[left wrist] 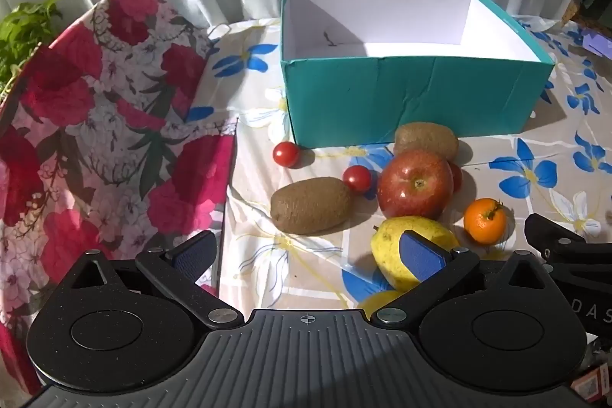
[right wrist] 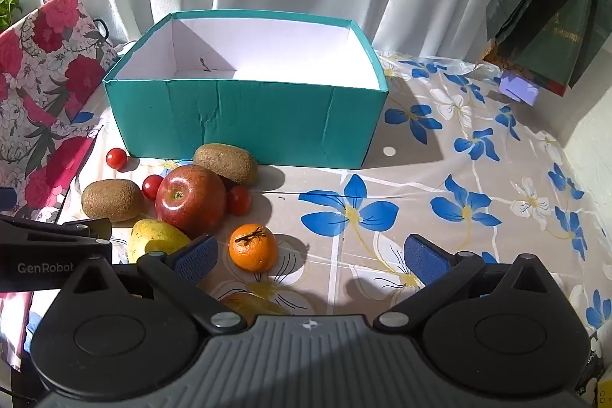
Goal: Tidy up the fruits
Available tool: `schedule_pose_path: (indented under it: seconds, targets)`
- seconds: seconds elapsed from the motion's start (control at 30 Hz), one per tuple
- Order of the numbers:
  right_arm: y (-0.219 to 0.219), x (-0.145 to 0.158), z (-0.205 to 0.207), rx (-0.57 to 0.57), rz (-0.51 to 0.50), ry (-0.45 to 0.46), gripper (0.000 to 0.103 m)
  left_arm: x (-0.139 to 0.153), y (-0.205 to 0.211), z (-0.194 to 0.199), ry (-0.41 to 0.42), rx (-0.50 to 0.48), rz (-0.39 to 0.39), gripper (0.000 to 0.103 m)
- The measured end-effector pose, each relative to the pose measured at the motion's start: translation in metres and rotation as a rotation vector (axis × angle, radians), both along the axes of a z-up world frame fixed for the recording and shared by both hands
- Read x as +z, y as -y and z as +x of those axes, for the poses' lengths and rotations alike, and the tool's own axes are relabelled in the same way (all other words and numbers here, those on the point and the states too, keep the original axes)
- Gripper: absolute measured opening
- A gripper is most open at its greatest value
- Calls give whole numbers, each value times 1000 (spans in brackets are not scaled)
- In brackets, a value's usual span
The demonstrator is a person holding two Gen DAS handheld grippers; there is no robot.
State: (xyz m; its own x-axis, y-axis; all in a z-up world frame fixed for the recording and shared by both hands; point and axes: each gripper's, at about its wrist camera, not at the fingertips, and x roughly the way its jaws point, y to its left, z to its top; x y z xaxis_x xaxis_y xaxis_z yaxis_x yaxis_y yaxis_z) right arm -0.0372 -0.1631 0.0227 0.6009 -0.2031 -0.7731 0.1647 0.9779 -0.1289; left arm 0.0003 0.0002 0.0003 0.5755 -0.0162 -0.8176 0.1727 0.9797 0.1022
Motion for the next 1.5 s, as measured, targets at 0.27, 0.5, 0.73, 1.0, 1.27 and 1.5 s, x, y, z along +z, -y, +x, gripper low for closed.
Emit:
schedule_pose_path:
  seconds: [0.27, 0.5, 0.73, 1.0, 1.27, 1.5]
  targets:
    - [-2, -2, 5, -16, -10, -5, 103, -8, -4, 0, -13, 15, -10, 103]
    - [-1, -1, 10, -2, 9, -1, 103, -7, -2, 6, -16, 13, 6, 103]
    - [3, -4, 14, -7, 17, -9, 103, -7, -4, 10, -14, 21, 4, 103]
    - [7, -4, 17, -18, 17, -9, 103, -6, 0, 14, -22, 5, 4, 103]
    - [9, -4, 17, -20, 21, -8, 103, -7, 0, 15, -35, 2, 3, 103]
    - [10, -4, 16, -19, 22, -8, 103, -7, 1, 14, -41, 2, 0, 103]
